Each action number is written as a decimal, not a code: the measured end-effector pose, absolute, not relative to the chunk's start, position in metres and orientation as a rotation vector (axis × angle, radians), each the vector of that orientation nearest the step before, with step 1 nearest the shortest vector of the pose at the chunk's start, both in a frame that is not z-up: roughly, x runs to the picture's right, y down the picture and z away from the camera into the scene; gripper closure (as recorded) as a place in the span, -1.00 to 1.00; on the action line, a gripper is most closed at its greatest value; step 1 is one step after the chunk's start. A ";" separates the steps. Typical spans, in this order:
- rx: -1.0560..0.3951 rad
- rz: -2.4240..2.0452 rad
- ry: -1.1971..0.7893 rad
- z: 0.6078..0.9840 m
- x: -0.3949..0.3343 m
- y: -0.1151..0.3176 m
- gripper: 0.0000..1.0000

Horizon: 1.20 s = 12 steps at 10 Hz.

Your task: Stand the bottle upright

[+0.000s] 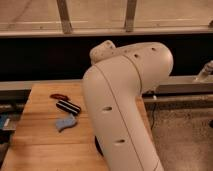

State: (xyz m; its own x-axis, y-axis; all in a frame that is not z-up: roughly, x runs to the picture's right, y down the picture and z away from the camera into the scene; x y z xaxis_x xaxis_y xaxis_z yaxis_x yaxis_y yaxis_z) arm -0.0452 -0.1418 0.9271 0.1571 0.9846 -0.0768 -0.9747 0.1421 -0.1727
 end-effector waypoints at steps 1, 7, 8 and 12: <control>-0.201 1.413 -0.062 0.928 -0.045 -0.143 1.00; -0.200 1.416 -0.081 0.927 -0.048 -0.147 0.54; -0.201 1.418 -0.087 0.927 -0.049 -0.147 0.54; -0.203 1.423 -0.102 0.929 -0.051 -0.141 0.54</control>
